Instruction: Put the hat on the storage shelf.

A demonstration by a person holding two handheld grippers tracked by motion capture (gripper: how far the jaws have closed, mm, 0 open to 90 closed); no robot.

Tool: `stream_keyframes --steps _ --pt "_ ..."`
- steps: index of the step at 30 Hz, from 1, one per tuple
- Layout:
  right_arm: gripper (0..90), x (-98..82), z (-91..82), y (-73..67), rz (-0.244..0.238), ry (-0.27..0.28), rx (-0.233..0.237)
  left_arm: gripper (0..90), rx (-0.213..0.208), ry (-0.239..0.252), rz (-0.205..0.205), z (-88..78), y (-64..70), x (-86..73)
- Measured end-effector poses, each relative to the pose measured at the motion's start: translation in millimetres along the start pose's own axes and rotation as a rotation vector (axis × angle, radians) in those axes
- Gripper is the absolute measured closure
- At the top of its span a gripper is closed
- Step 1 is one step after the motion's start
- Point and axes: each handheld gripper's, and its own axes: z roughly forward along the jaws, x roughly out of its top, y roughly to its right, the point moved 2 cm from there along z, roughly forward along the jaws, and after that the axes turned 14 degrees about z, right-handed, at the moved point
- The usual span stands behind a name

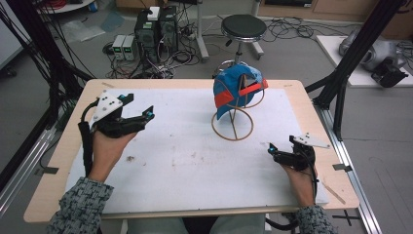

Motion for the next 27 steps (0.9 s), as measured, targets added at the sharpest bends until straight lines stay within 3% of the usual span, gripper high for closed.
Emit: stream_keyframes --steps 7,20,27 --pt "10.8 -0.8 -1.8 -0.6 -0.001 -0.003 -0.001 22.5 0.036 -0.013 -0.018 -22.8 -6.3 -28.4" --pt "10.8 -1.5 -3.3 0.9 0.001 -0.002 -0.006 22.5 0.100 -0.039 -0.054 -46.5 -9.2 -74.0" --pt "10.8 -0.8 -2.6 -0.3 -0.007 0.001 -0.005 22.5 0.096 -0.051 -0.038 -49.1 -8.5 -82.6"
